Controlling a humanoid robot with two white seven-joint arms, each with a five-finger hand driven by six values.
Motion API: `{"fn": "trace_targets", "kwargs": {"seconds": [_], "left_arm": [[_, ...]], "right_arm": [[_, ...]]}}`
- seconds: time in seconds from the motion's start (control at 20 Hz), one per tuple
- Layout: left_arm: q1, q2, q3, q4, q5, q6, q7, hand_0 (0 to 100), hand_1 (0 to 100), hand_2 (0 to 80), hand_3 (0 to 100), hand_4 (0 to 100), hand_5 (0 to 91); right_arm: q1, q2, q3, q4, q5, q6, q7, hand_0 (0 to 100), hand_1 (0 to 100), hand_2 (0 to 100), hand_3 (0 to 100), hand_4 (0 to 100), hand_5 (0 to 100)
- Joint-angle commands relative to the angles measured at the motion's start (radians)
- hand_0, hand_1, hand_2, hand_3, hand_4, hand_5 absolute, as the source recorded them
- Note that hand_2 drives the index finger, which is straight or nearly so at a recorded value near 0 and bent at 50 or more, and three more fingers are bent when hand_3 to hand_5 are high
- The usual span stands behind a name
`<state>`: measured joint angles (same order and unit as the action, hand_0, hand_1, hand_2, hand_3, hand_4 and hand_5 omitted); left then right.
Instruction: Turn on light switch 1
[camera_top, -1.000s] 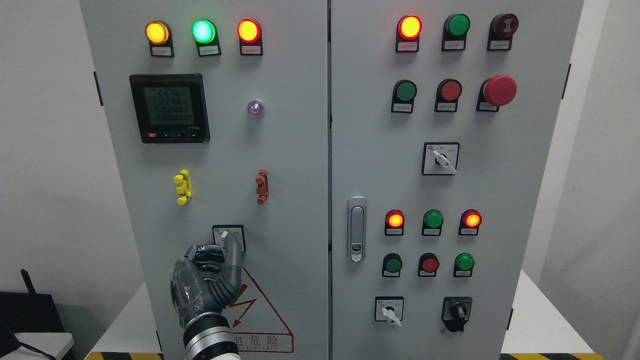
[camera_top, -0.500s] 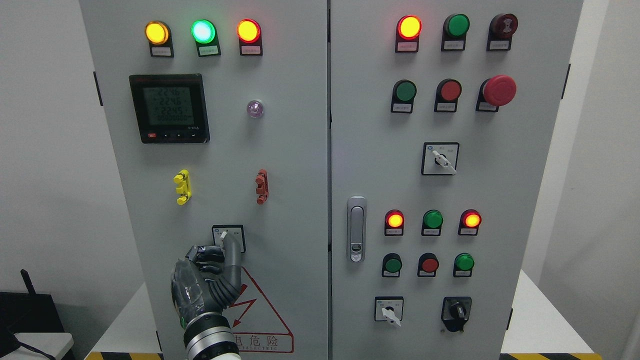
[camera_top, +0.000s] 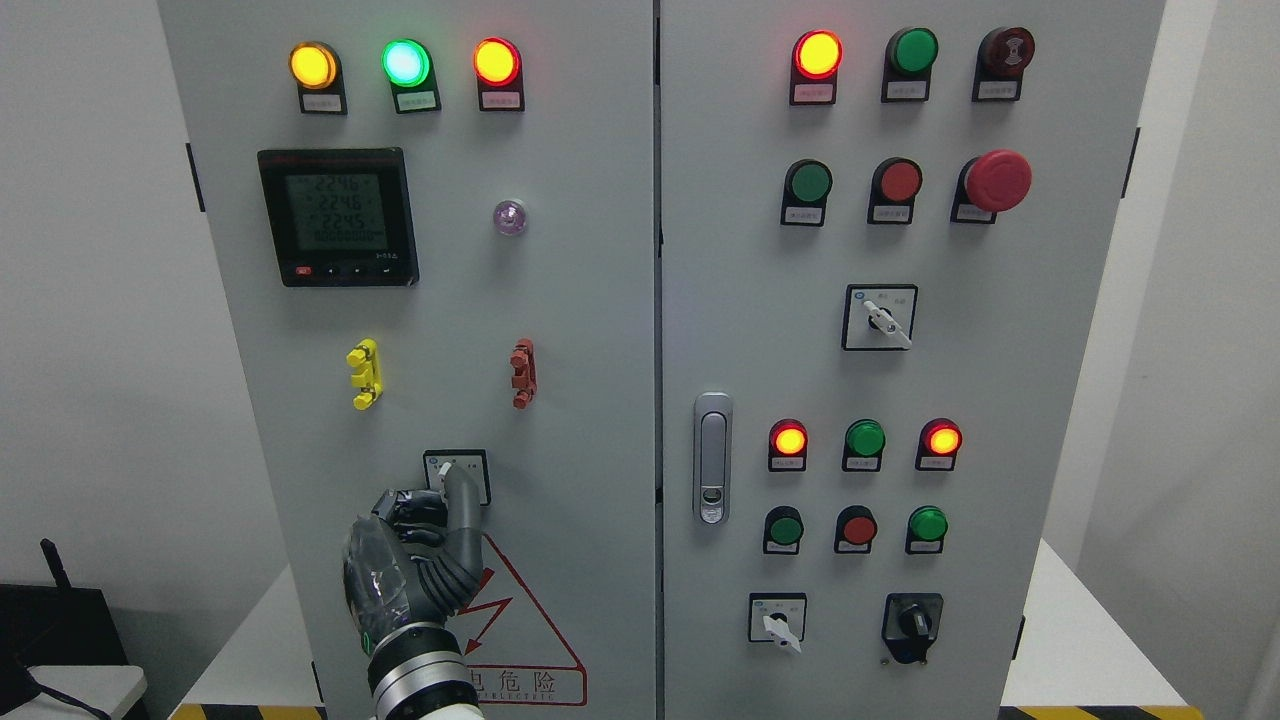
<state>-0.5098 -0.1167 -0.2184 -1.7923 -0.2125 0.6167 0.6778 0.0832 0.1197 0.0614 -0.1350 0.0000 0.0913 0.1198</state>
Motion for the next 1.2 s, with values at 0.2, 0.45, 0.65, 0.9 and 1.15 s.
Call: {"fn": "trace_targets", "kwargs": {"seconds": [0.2,0.45,0.65,0.9,1.15], "left_arm": [[-0.001,0.0,-0.001,0.001,0.002,-0.002,-0.001,57,30,60.0,69,74,70.4],[-0.001,0.0,-0.001,0.001,0.004,-0.002,-0.021,60,28,61.1,70,75,70.7],[-0.001,0.0,-0.001,0.001,0.004,-0.002,-0.024,62,26,61.3,70,75,71.3],[0.001,0.0,-0.001,-0.001,0.004,-0.002,-0.024,60,18,61.6,70,75,71.5],[0.002,-0.001,-0.001,-0.004,0.004,-0.002,-0.026,42,18,61.8,70,75,71.8]], "right_arm": [[0.0,0.0,0.0,0.0,-0.017,-0.001,0.0,12,39,0,0,0,0],[0.0,0.0,0.0,0.0,-0.017,-0.001,0.0,12,39,0,0,0,0],[0.0,0.0,0.0,0.0,-0.018,-0.001,0.0,12,39,0,0,0,0],[0.0,0.0,0.0,0.0,-0.017,-0.001,0.0,12,39,0,0,0,0],[0.0,0.0,0.0,0.0,-0.017,-0.001,0.0,12,39,0,0,0,0]]}}
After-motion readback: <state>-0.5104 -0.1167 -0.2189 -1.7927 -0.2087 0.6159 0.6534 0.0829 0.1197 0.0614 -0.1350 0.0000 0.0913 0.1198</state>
